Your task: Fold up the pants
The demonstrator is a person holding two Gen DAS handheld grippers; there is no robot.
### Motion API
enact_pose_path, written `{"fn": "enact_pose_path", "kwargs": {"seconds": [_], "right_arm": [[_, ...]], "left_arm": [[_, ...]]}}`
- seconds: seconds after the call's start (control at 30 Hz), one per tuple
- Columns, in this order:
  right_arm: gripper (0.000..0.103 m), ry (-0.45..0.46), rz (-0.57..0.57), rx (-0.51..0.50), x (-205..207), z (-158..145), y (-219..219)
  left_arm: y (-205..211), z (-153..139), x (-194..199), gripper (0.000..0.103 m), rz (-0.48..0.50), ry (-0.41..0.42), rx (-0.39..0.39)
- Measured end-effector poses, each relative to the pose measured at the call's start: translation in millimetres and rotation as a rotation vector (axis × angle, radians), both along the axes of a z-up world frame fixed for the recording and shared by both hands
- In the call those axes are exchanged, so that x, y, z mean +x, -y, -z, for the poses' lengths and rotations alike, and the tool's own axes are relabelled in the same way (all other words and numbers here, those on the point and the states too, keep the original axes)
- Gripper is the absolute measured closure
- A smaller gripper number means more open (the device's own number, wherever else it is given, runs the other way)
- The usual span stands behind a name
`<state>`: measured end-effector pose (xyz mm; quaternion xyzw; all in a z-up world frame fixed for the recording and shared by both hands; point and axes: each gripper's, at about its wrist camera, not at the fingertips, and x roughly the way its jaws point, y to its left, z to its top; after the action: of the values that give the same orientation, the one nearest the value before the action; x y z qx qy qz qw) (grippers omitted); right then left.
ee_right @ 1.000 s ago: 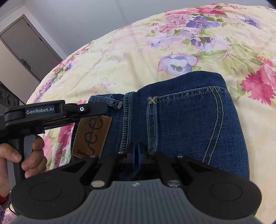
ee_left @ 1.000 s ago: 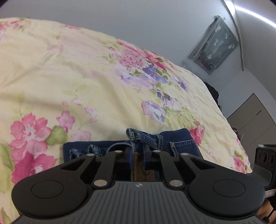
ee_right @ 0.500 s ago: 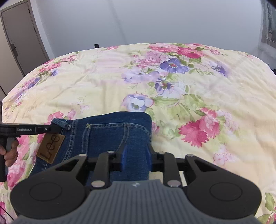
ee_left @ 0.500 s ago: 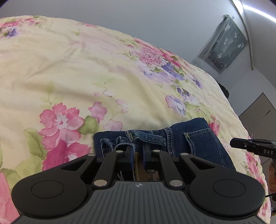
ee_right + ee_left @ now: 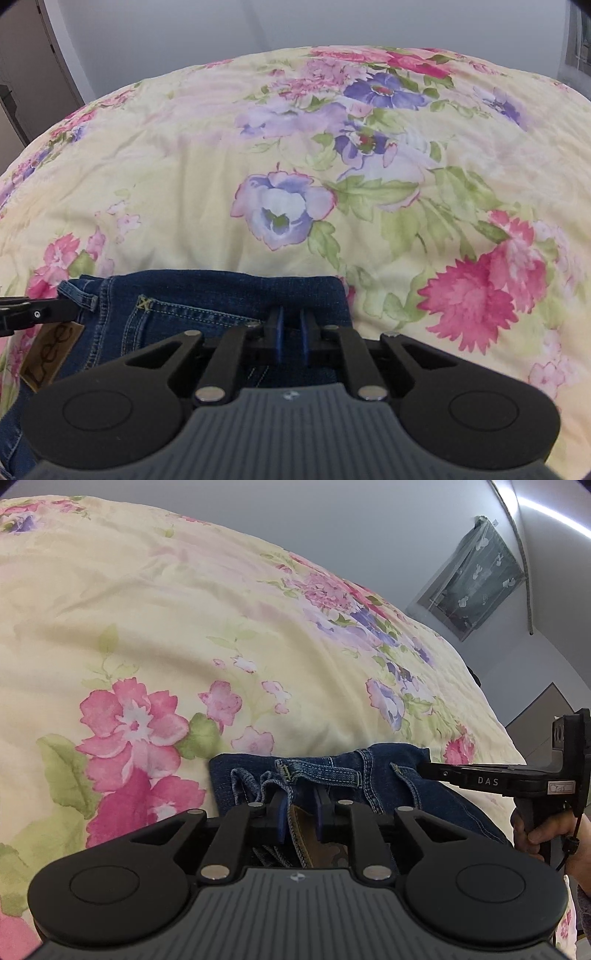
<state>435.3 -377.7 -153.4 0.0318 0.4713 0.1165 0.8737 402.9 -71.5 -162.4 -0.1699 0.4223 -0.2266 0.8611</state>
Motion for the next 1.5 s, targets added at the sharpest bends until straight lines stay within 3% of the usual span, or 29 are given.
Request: {"fn": "enact_pose_path", "kwargs": {"seconds": [0.13,0.23,0.3,0.63,0.8,1.17,1.5], "right_arm": [[0.101,0.005,0.009,-0.025,-3,-4,-3],[0.099,0.024,0.017,-0.046,-12,-20,-5],[0.097,0.045,0.027,-0.048,-26,-34,0],[0.094,0.071,-0.011,-0.018,-136,-78,32],[0.094,0.059,-0.043,-0.048,-187,-66,33],[0.094,0.012,-0.011,-0.048,-199,-14,30],[0.095,-0.018,-0.023,-0.059,-189,-18,30]], "left_arm": [[7,-11,-3,0.08,-0.001,-0.006,0.049],[8,-26,-9,0.069,-0.038,-0.023,0.085],[9,-38,-20,0.069,-0.062,-0.019,0.133],[37,-75,-103,0.069,0.025,0.056,0.23],[52,-52,-127,0.082,0.049,0.025,0.316],[50,-23,-133,0.08,0.036,0.0,0.329],[50,-30,-132,0.078,0.027,-0.011,0.332]]}}
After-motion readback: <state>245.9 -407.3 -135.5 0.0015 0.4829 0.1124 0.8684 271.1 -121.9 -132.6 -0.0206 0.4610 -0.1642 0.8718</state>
